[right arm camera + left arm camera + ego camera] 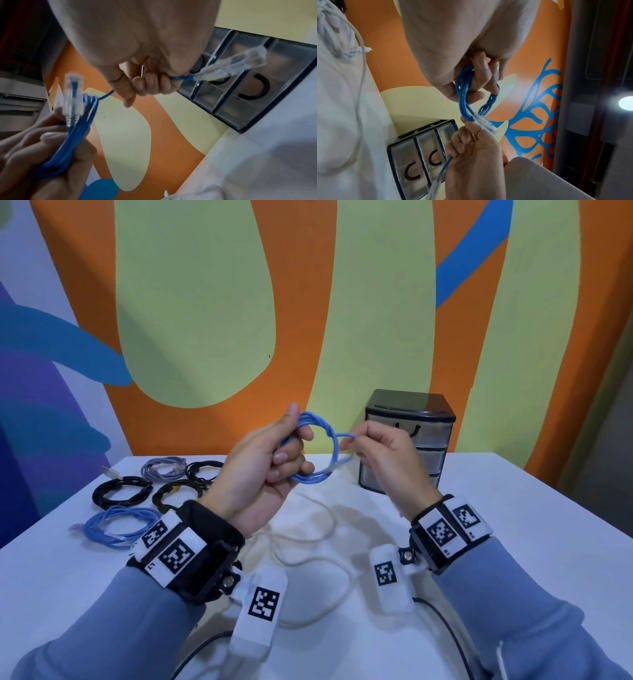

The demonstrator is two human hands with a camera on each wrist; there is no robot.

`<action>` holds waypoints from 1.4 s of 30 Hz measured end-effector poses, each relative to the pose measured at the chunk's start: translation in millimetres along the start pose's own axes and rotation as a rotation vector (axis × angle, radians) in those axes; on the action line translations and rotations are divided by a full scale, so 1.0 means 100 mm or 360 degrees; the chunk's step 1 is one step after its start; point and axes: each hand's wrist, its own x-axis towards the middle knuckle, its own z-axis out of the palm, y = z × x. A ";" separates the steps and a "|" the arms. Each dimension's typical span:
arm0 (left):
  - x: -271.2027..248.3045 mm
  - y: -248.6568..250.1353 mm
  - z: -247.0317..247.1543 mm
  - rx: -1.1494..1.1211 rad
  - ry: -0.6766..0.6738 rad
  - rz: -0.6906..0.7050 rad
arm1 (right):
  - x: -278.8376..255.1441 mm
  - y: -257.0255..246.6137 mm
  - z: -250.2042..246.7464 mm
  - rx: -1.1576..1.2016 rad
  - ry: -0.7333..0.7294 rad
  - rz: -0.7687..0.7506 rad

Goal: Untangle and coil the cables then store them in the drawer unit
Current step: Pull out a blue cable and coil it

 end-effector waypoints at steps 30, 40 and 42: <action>0.04 -0.04 -0.08 0.0681 0.0131 0.0198 | -0.13 0.00 0.13 0.1220 -0.0638 0.0306; 0.01 -0.08 -0.12 0.0412 -0.0145 -0.0078 | -0.08 0.01 0.06 0.1165 -0.0521 0.0257; 0.02 -0.09 -0.14 0.0425 -0.0178 -0.0080 | -0.08 0.02 0.06 0.1145 -0.0524 0.0266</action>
